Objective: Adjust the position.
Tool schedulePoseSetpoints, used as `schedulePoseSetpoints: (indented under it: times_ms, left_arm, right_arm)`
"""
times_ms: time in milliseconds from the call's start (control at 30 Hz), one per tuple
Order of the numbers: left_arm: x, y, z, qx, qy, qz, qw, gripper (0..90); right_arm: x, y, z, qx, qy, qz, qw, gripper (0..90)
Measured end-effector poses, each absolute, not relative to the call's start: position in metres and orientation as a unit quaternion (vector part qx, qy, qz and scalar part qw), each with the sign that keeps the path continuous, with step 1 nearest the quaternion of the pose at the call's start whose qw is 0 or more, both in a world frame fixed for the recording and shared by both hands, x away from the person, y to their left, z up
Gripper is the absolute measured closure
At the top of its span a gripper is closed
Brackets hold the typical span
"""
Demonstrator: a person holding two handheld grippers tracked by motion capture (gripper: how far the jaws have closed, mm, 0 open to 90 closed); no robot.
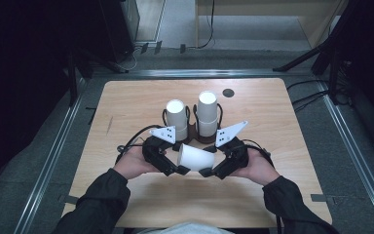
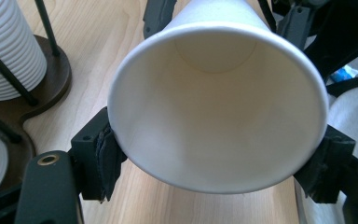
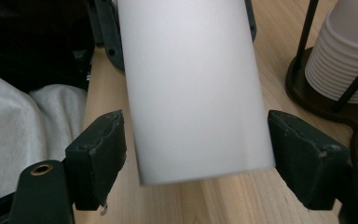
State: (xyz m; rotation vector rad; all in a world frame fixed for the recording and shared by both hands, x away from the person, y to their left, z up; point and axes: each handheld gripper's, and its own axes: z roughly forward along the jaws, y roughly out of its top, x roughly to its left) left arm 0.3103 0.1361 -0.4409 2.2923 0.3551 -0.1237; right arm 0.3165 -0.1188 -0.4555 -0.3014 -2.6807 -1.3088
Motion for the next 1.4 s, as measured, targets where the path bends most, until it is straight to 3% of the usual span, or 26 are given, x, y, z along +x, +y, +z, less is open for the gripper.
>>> schedulePoseSetpoints:
  times_ms: [533, 1400]
  left_arm:
    - [0.323, 0.130, -0.434, 0.937, 0.119, -0.019, 0.328, 21.5]
    - [0.323, 0.088, -0.457, 0.969, 0.063, -0.054, 0.231, 21.2]
  right_arm:
    - [0.313, -0.127, -0.467, -0.134, -0.901, -0.410, 0.044, 23.7]
    - [0.305, -0.106, -0.488, -0.118, -0.919, -0.376, 0.031, 25.7]
